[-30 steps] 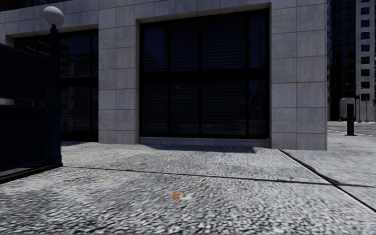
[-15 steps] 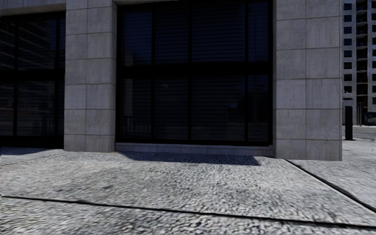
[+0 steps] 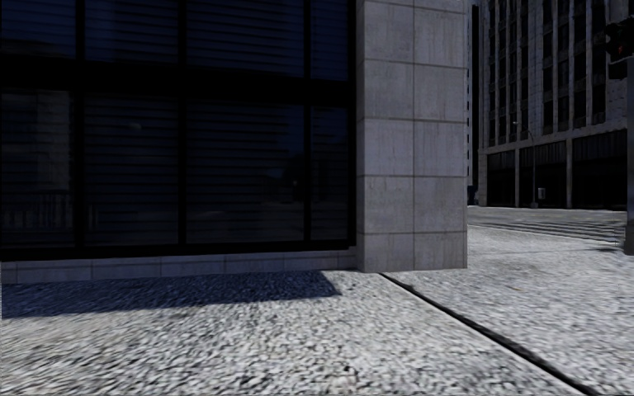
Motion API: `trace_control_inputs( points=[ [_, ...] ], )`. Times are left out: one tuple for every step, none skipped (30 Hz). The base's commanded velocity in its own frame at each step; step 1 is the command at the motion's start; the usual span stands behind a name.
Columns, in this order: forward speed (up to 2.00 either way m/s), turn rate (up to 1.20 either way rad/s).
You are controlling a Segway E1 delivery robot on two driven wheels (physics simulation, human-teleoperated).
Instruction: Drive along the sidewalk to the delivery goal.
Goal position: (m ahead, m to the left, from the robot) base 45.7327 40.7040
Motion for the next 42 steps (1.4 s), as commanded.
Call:
trace_control_inputs(
  points=[
    [2.00, -1.13],
    [2.00, -1.13],
    [2.00, -1.13],
    [2.00, -1.13],
    [2.00, -1.13],
    [2.00, -1.13],
    [2.00, -1.13],
    [2.00, -1.13],
    [2.00, -1.13],
    [2.00, -1.13],
    [2.00, -1.13],
    [2.00, -1.13],
    [2.00, -1.13],
    [2.00, -1.13],
    [2.00, -1.13],
    [2.00, -1.13],
    [2.00, -1.13],
    [2.00, -1.13],
    [2.00, -1.13],
    [2.00, -1.13],
    [2.00, -1.13],
    [2.00, -1.13],
    [2.00, -1.13],
    [2.00, -1.13],
    [2.00, -1.13],
    [2.00, -1.13],
    [2.00, -1.13],
    [2.00, -1.11],
    [2.00, -1.02],
    [2.00, -1.02],
    [2.00, -0.93],
    [2.00, -0.44],
    [2.00, -0.20],
    [2.00, 0.00],
    [2.00, 0.00],
    [2.00, 0.00],
    [2.00, 0.00],
    [2.00, 0.00],
    [2.00, 0.01],
    [2.00, 0.48],
    [2.00, 0.94],
    [2.00, 1.20]
  ],
)
